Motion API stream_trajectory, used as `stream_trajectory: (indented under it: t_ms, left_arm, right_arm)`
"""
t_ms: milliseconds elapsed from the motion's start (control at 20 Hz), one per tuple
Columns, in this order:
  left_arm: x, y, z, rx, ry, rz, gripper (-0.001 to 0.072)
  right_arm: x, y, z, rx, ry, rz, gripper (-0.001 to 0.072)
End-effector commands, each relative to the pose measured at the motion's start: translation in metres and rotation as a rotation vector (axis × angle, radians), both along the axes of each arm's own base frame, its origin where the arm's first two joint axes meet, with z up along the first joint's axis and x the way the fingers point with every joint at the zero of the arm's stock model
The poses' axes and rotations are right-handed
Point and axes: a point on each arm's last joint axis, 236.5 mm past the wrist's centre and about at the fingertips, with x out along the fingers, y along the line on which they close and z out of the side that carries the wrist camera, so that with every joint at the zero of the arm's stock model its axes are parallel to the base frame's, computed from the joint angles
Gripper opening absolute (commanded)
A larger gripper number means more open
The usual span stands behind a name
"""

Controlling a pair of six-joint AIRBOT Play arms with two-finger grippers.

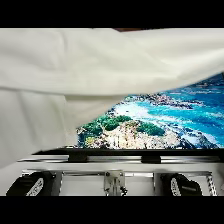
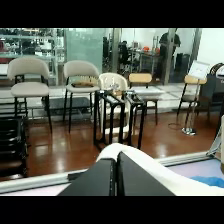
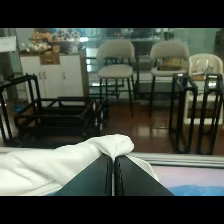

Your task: Fold the shirts.

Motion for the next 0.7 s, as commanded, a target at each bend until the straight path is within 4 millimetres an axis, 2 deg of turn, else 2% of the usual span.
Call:
stream_trajectory:
  t_ms: [0, 100, 150, 200, 300, 400, 500, 600, 650]
  left_arm:
    - [0.001, 0.012, -0.022, 0.044, 0.084, 0.059, 0.0036]
    - [0.009, 0.02, -0.04, 0.07, 0.151, 0.097, 0.0036]
    - [0.014, 0.021, -0.049, 0.076, 0.182, 0.097, 0.0036]
    - [0.018, 0.02, -0.055, 0.077, 0.203, 0.095, 0.0036]
    - [0.024, 0.02, -0.063, 0.077, 0.227, 0.092, 0.0036]
    - [0.034, 0.021, -0.078, 0.083, 0.276, 0.094, 0.0036]
    - [0.047, 0.021, -0.109, 0.094, 0.373, 0.089, 0.0036]
    - [0.057, 0.018, -0.129, 0.092, 0.435, 0.069, 0.0036]
    - [0.059, 0.016, -0.133, 0.09, 0.445, 0.061, 0.0036]
  right_arm:
    - [-0.009, -0.014, -0.038, -0.035, 0.16, -0.072, 0.0064]
    - [-0.006, -0.023, -0.082, -0.035, 0.352, -0.1, 0.0064]
    - [-0.005, -0.022, -0.097, -0.03, 0.422, -0.09, 0.0064]
    - [-0.004, -0.018, -0.103, -0.024, 0.447, -0.067, 0.0064]
    - [-0.002, -0.01, -0.095, -0.006, 0.414, -0.034, 0.0064]
    - [0.001, -0.019, -0.096, 0.057, 0.424, -0.081, 0.0064]
    - [0.002, -0.031, -0.11, 0.09, 0.491, -0.133, 0.0064]
    - [0.004, -0.028, -0.126, 0.094, 0.565, -0.118, 0.0064]
    - [0.004, -0.023, -0.129, 0.1, 0.585, -0.093, 0.0064]
